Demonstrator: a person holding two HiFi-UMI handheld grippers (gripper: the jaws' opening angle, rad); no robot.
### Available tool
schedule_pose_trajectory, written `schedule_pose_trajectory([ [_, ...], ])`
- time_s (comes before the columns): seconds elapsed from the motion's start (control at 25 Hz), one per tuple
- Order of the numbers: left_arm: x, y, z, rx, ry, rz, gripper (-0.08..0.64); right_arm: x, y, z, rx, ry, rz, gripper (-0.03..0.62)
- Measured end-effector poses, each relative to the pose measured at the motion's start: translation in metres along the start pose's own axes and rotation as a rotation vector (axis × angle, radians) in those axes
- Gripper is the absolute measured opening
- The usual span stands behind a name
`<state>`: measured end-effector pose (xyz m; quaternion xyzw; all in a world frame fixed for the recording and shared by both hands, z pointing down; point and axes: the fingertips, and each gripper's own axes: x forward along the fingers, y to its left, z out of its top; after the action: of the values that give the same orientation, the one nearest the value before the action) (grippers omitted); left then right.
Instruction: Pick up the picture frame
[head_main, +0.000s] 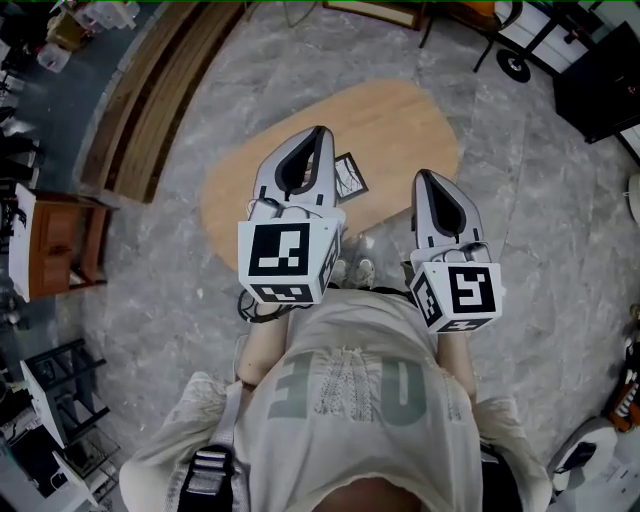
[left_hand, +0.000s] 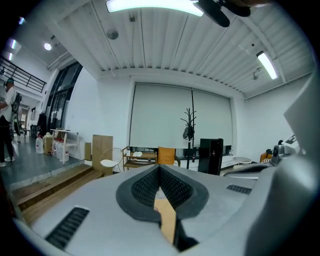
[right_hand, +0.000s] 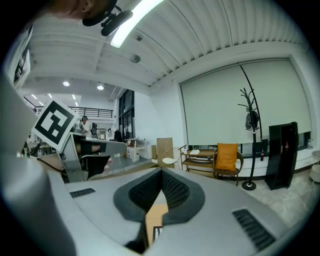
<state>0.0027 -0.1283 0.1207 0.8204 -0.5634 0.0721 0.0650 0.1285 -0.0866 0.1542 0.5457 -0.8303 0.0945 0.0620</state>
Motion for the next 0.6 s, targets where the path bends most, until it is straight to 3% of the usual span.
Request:
schedule_pose_trajectory([
  [0.6, -0.006, 0.022, 0.012, -0.004, -0.044, 0.029, 0.009, 0.005, 0.008, 0.017, -0.04, -0.058, -0.002, 0.006],
])
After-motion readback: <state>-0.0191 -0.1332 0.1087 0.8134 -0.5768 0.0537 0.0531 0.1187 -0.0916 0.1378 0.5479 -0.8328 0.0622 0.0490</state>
